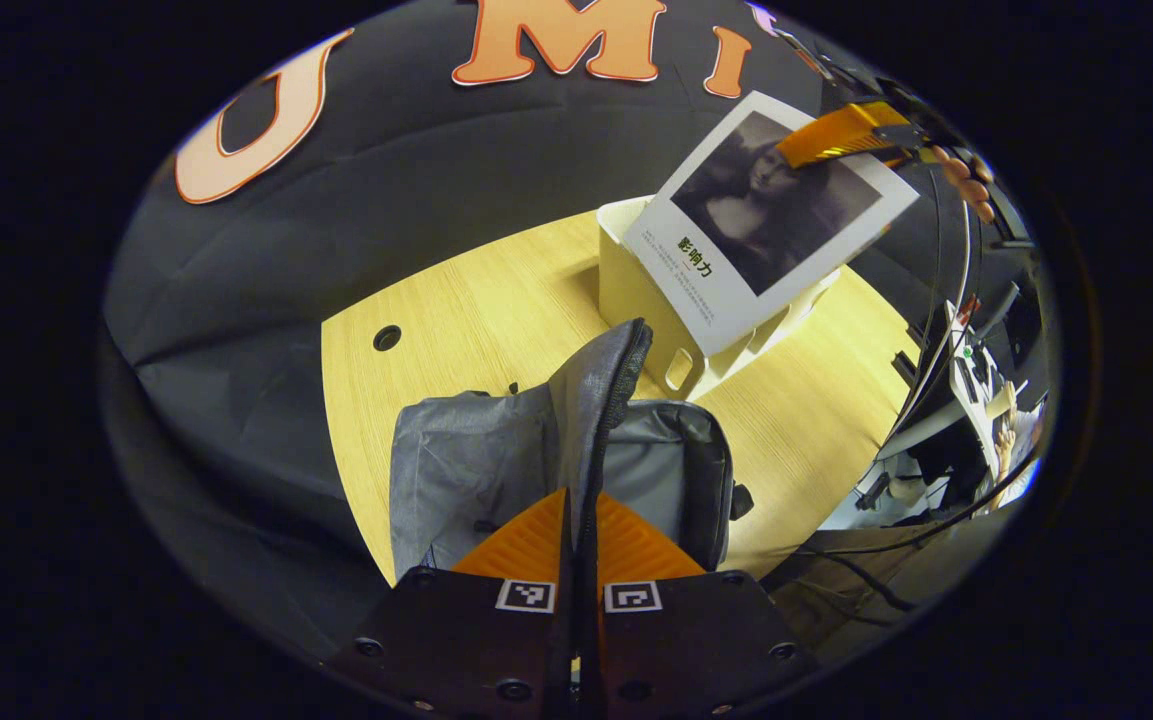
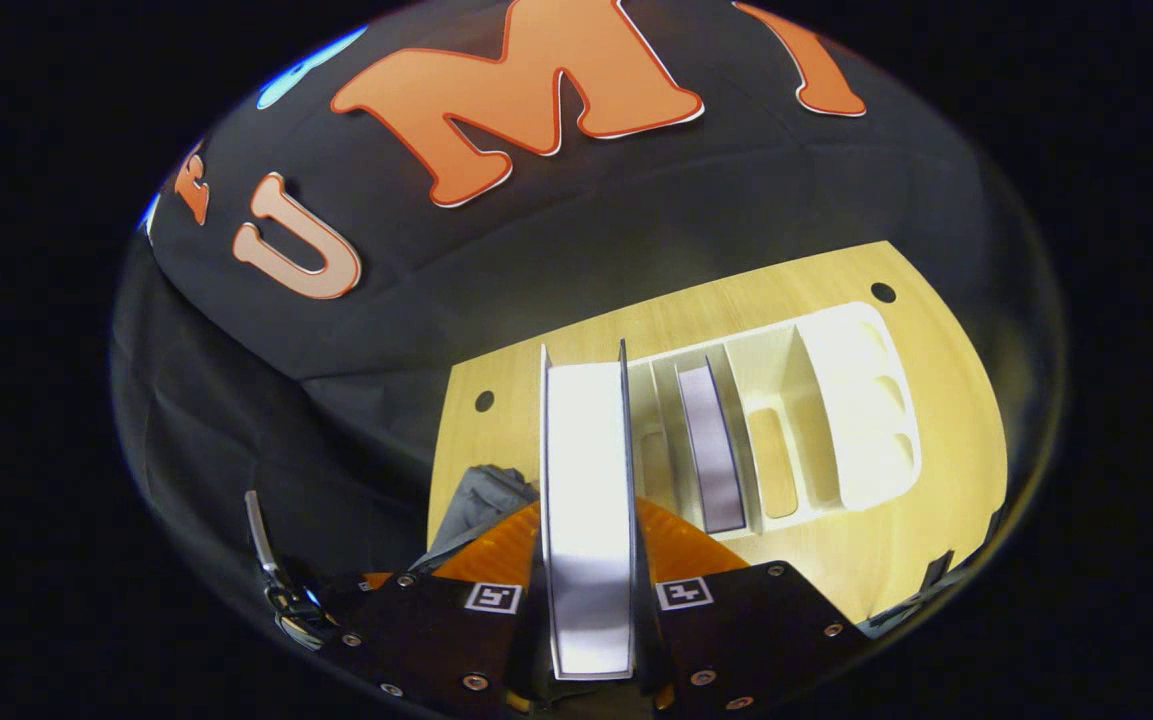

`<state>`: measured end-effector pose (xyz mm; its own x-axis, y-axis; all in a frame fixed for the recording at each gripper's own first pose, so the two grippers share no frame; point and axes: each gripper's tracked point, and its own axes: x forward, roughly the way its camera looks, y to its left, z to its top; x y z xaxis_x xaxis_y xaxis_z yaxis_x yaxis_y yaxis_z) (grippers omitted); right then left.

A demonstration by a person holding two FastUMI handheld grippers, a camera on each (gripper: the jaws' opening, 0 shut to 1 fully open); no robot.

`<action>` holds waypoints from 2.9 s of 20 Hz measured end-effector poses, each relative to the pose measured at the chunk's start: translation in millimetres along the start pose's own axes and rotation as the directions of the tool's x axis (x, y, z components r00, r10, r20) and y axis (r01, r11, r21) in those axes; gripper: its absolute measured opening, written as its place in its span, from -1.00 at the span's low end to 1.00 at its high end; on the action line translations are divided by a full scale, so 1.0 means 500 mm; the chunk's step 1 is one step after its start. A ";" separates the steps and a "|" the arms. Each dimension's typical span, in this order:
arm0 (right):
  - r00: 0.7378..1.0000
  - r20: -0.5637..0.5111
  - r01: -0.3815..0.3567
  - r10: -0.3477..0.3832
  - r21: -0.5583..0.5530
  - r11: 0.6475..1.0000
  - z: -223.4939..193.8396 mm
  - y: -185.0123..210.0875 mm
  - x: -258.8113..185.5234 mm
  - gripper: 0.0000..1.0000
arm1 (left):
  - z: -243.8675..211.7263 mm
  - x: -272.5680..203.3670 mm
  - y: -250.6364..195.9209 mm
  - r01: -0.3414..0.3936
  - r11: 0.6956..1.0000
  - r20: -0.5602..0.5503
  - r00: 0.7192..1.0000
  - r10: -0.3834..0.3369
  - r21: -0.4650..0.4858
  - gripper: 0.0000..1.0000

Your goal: Open the schoolbag, grab two books from the bookshelf and put them into the schoolbag.

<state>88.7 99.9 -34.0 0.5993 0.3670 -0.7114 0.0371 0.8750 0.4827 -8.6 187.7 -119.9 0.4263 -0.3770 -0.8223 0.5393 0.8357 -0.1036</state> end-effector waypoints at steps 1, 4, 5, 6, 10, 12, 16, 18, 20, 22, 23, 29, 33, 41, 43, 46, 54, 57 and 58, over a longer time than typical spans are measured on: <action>1.000 -0.005 -0.022 0.022 0.016 1.000 -0.016 0.007 -0.006 -0.32 | -0.001 0.001 -0.001 0.003 1.000 0.000 1.000 -0.003 -0.008 -0.92; 0.998 -0.006 -0.058 0.058 0.046 0.997 -0.047 0.020 -0.013 -0.32 | -0.003 -0.002 0.000 0.007 1.000 0.007 1.000 -0.007 -0.015 -0.92; 0.998 -0.001 -0.065 0.065 0.049 0.997 -0.061 0.024 -0.016 -0.32 | -0.002 -0.005 0.003 0.007 1.000 0.011 1.000 -0.006 -0.018 -0.92; 0.997 0.004 -0.072 0.072 0.056 0.996 -0.070 0.025 -0.019 -0.32 | -0.001 -0.004 0.006 0.007 1.000 0.015 1.000 -0.006 -0.024 -0.92; 0.994 0.013 -0.105 0.105 0.105 0.989 -0.135 0.035 -0.014 -0.33 | 0.000 -0.007 0.013 0.015 0.997 0.032 0.999 -0.013 -0.072 -0.92; 0.994 0.018 -0.113 0.112 0.135 0.984 -0.173 0.033 0.001 -0.34 | 0.002 -0.006 0.017 0.012 0.997 0.039 0.999 -0.009 -0.082 -0.92; 0.987 0.037 -0.158 0.153 0.231 0.960 -0.245 0.037 0.025 -0.34 | 0.006 -0.015 0.011 0.023 0.997 0.050 0.999 -0.020 -0.070 -0.92; 0.982 0.061 -0.187 0.176 0.276 0.943 -0.275 0.045 0.041 -0.34 | 0.006 -0.017 0.011 0.033 0.996 0.055 0.998 -0.029 -0.077 -0.92; 0.977 0.093 -0.211 0.192 0.310 0.927 -0.301 0.048 0.059 -0.34 | 0.004 -0.023 0.012 0.042 0.995 0.063 0.997 -0.036 -0.088 -0.92; 0.969 0.110 -0.245 0.220 0.352 0.903 -0.330 0.061 0.084 -0.34 | 0.003 -0.025 0.012 0.050 0.994 0.069 0.997 -0.043 -0.095 -0.92; 0.963 0.117 -0.269 0.243 0.371 0.889 -0.343 0.070 0.094 -0.34 | 0.000 -0.028 0.014 0.049 0.994 0.071 0.997 -0.042 -0.095 -0.92; 0.949 0.171 -0.315 0.266 0.414 0.854 -0.385 0.087 0.174 -0.34 | 0.000 -0.038 0.013 0.052 0.994 0.091 0.995 -0.044 -0.093 -0.92; 0.943 0.176 -0.332 0.282 0.468 0.819 -0.416 0.096 0.232 -0.34 | 0.000 -0.041 0.009 0.062 0.994 0.095 0.994 -0.053 -0.088 -0.92; 0.920 0.215 -0.392 0.328 0.486 0.781 -0.444 0.148 0.315 -0.34 | 0.013 -0.034 -0.008 0.073 0.995 0.098 0.993 -0.066 -0.068 -0.93; 0.899 0.237 -0.438 0.369 0.467 0.768 -0.437 0.166 0.315 -0.34 | 0.017 -0.037 -0.024 0.085 0.994 0.099 0.992 -0.077 -0.074 -0.92; 0.883 0.238 -0.470 0.405 0.455 0.757 -0.432 0.163 0.311 -0.34 | 0.024 -0.030 -0.008 0.064 0.995 0.103 0.993 -0.056 -0.079 -0.92; 0.851 0.168 -0.519 0.498 0.421 0.744 -0.465 0.180 0.360 -0.36 | 0.045 -0.017 -0.067 0.084 0.995 0.077 0.994 -0.080 -0.048 -0.92; 0.867 0.142 -0.492 0.478 0.404 0.771 -0.478 0.184 0.386 -0.36 | 0.044 0.001 -0.063 0.067 0.997 0.061 0.996 -0.064 -0.049 -0.92; 0.874 0.117 -0.475 0.471 0.404 0.781 -0.482 0.183 0.392 -0.36 | 0.039 -0.003 -0.061 0.063 0.996 0.057 0.997 -0.060 -0.060 -0.92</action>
<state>16.8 328.1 -252.3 0.6347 0.6965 -0.3347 0.0673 0.3817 0.9219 -11.4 154.9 -104.7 0.4336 -0.4486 -0.7815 0.5209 0.8325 -0.1888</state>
